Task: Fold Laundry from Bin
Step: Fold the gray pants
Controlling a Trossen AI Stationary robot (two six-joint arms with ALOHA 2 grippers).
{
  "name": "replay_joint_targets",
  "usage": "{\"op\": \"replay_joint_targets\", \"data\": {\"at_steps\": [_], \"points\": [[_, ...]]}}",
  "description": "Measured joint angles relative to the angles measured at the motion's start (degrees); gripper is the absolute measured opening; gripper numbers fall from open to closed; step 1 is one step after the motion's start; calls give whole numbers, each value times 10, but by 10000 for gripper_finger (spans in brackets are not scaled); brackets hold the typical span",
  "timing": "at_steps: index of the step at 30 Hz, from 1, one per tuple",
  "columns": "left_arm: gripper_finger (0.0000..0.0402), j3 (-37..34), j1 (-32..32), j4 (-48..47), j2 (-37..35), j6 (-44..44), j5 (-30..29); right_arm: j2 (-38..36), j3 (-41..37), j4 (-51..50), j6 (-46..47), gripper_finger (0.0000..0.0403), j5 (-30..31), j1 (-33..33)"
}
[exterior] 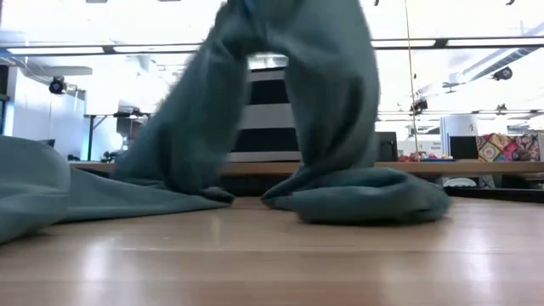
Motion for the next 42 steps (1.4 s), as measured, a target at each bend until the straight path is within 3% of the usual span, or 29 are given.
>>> {"op": "replay_joint_targets", "data": {"at_steps": [2,6,11,15,21,26,33,35,37,40,42], "points": [[7,7,46,41,38,-23,-44,23,-10,49,21,9,86,-56],[7,62,133,66,126,-84,-54,85,-17,139,66,9,248,-164],[13,54,195,122,190,-144,-57,152,-17,141,173,9,200,-270],[44,52,203,118,229,-161,-64,203,-17,114,235,26,159,-297],[135,53,212,114,233,-175,-94,231,-10,103,252,113,158,-300],[218,54,222,66,212,-167,-170,223,-10,102,242,201,196,-300],[273,74,219,-49,151,-164,-140,151,-10,100,212,271,205,-300],[272,72,211,-77,122,-180,-100,128,-10,87,213,280,162,-300],[267,72,196,-99,95,-184,-62,103,-15,79,221,284,78,-296],[255,66,152,-131,56,-178,-48,60,-39,74,239,282,-60,-269],[247,61,117,-166,30,-175,-47,29,-70,67,241,275,-107,-235]]}}
